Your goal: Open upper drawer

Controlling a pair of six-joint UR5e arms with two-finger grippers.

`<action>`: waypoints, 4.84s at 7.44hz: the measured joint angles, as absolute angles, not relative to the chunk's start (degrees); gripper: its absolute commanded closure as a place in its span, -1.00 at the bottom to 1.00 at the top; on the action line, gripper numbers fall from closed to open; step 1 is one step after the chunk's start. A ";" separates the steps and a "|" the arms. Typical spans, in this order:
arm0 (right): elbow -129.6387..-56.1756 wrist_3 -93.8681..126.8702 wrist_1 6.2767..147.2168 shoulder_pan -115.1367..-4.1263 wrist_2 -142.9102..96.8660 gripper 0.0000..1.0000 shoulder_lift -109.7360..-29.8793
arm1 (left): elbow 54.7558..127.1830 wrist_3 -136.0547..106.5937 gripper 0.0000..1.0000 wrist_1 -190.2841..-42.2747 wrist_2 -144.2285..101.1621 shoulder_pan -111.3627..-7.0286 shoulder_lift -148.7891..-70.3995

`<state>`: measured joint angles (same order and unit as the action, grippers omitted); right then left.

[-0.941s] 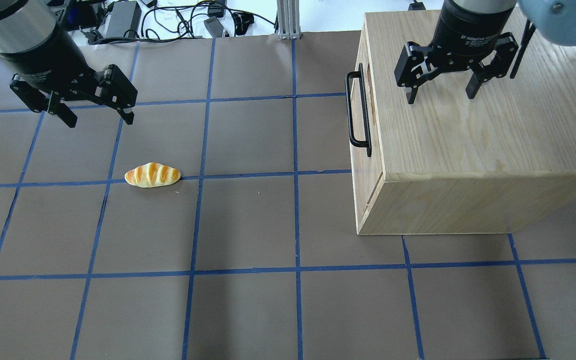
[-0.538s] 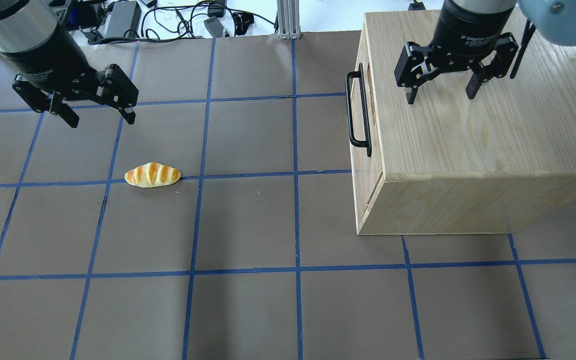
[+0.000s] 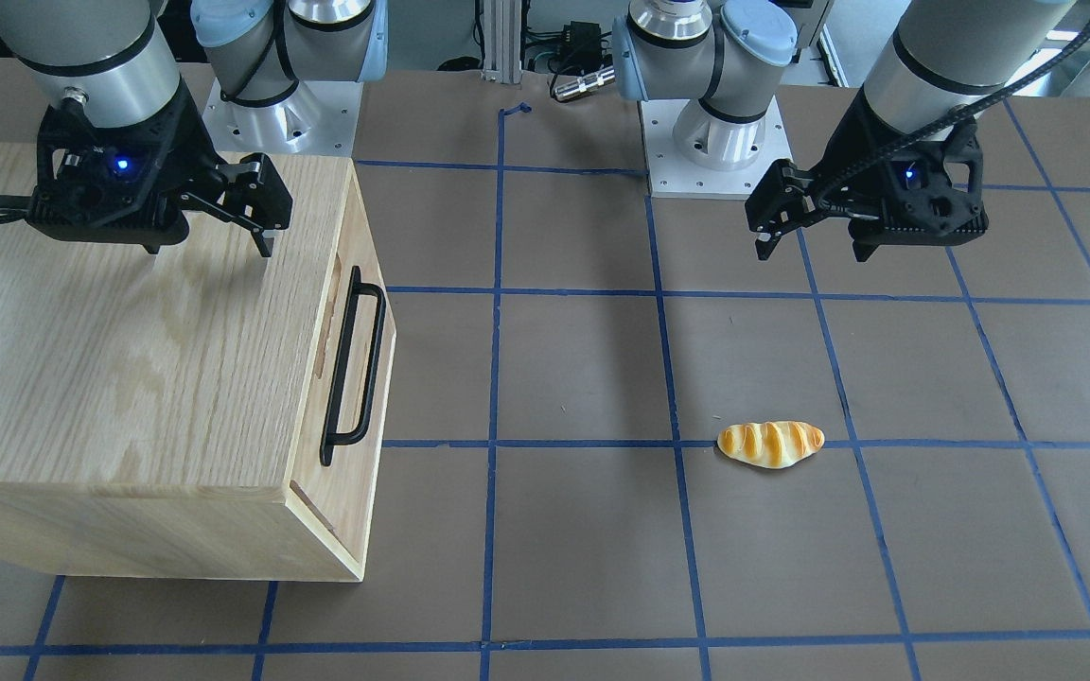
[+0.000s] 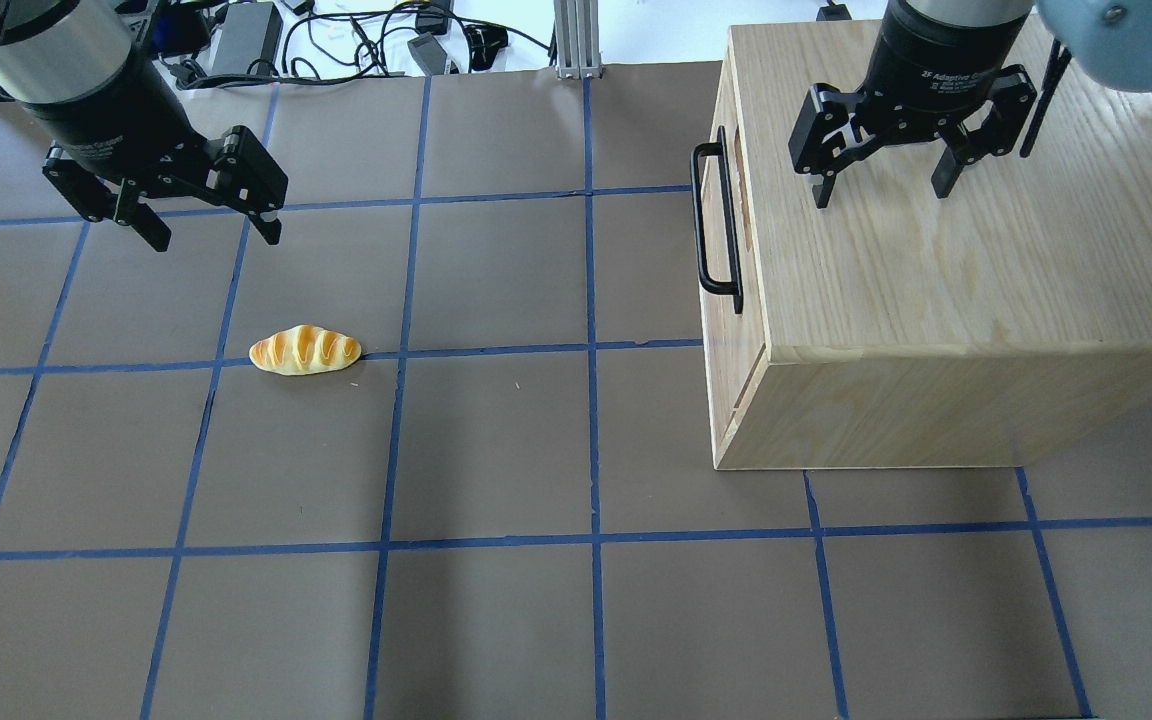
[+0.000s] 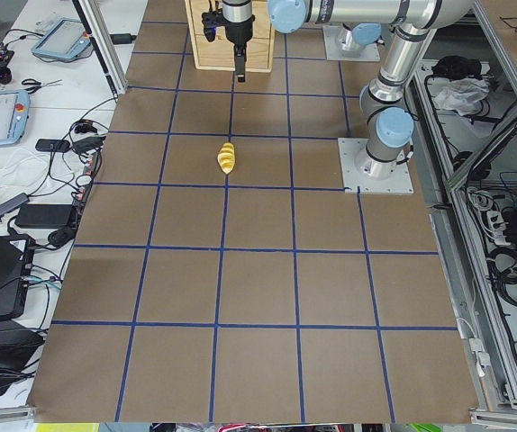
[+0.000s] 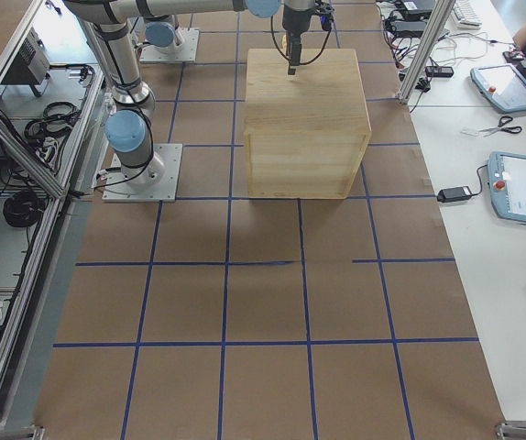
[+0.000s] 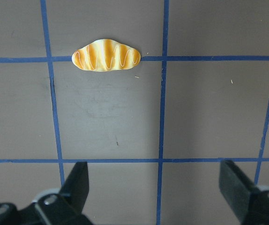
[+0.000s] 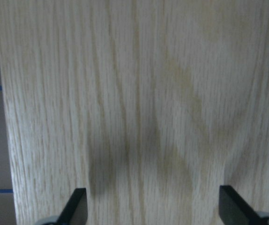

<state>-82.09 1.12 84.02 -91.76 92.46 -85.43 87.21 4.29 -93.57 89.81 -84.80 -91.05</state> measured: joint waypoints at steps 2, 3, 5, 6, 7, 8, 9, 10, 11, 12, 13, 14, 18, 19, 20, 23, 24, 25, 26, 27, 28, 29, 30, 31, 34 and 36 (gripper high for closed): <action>-82.12 1.11 84.02 -91.76 92.46 -1.00 -85.43 | 87.03 3.89 -1.00 -92.99 87.78 -85.12 -91.15; -82.11 1.12 84.02 -91.76 92.46 -1.00 -85.43 | 86.91 3.74 -1.00 -92.57 86.95 -85.39 -91.25; -82.09 1.12 84.02 -91.76 92.46 -1.00 -85.43 | 86.85 2.51 -1.00 -90.60 86.44 -87.00 -91.85; -82.09 1.09 84.02 -91.76 92.46 -1.00 -85.43 | 86.84 0.27 -1.00 -88.93 86.36 -88.45 -92.53; -82.09 1.07 84.02 -91.76 92.46 -1.00 -85.43 | 86.84 -2.77 -1.00 -86.93 86.33 -90.34 -93.42; -82.09 1.08 84.02 -91.76 92.46 -1.00 -85.43 | 86.84 -6.28 -1.00 -84.70 85.94 -92.50 -94.51; -82.09 1.11 84.02 -91.76 92.46 -1.00 -85.43 | 86.84 -9.94 -1.00 -82.45 84.68 -94.74 -95.56; -82.09 1.13 84.02 -91.76 92.46 -1.00 -85.43 | 86.84 -13.98 -1.00 -80.29 82.99 -97.05 -96.68; -82.09 1.12 84.02 -91.76 92.46 -1.00 -85.43 | 86.84 -17.60 -1.00 -78.05 81.50 -99.22 -97.86; -82.09 1.08 84.02 -91.76 92.46 -1.00 -85.43 | 86.81 -20.34 -1.00 -75.76 80.17 -101.16 -99.22; -82.09 1.08 84.02 -91.76 92.46 -1.00 -85.43 | 86.73 -21.81 -1.00 -73.66 79.45 -102.64 -100.65; -82.09 1.11 84.02 -91.76 92.46 -1.00 -85.43 | 86.62 -23.02 -1.00 -71.66 78.85 -103.98 -101.92; -82.11 1.08 84.02 -91.76 92.46 -1.00 -85.43 | 86.06 -28.96 -1.00 -64.08 75.64 -108.73 -107.11; -82.12 1.12 84.02 -91.76 92.46 -1.00 -85.43 | 85.47 -30.16 -1.00 -63.39 75.55 -109.91 -108.07; -82.11 1.11 84.02 -91.76 92.46 -1.00 -85.43 | 84.85 -30.65 -1.00 -63.10 75.51 -110.65 -108.82; -82.09 1.08 84.02 -91.76 92.46 -1.00 -85.43 | 84.00 -30.81 -1.00 -61.98 75.48 -112.06 -110.38; -82.09 1.08 84.02 -91.76 92.46 -1.00 -85.43 | 83.97 -30.71 -1.00 -61.75 75.44 -112.24 -110.56; -82.10 1.09 84.02 -91.76 92.46 -1.00 -85.43 | 83.95 -30.51 -1.00 -61.66 75.42 -112.35 -110.61; -82.11 1.10 84.02 -91.76 92.46 -1.00 -85.43 | 83.91 -30.32 -1.00 -61.60 75.39 -112.41 -110.63; -82.11 1.12 84.02 -91.75 92.46 -1.00 -85.43 | 83.90 -30.15 -1.00 -61.56 75.35 -112.46 -110.68; -82.10 1.12 84.02 -91.73 92.46 -1.00 -85.43 | 83.89 -29.59 -1.00 -61.47 75.33 -112.58 -110.71; -82.10 1.10 84.03 -91.73 92.46 -1.00 -85.43 | 83.89 -28.75 -1.00 -61.12 75.28 -112.74 -110.73; -82.11 1.11 84.02 -91.74 92.46 -1.00 -85.43 | 83.89 -28.01 -1.00 -60.60 75.20 -112.81 -110.90; -82.12 1.10 84.02 -91.75 92.46 -1.00 -85.43 | 83.87 -27.26 -1.00 -60.05 75.17 -112.86 -111.29; -82.11 1.10 84.02 -91.76 92.46 -1.00 -85.43 | 83.85 -26.17 -1.00 -59.12 75.17 -112.89 -112.22; -82.16 1.06 84.02 -91.76 92.46 -1.00 -85.43 | 83.77 -24.46 -1.00 -59.07 75.30 -112.86 -112.61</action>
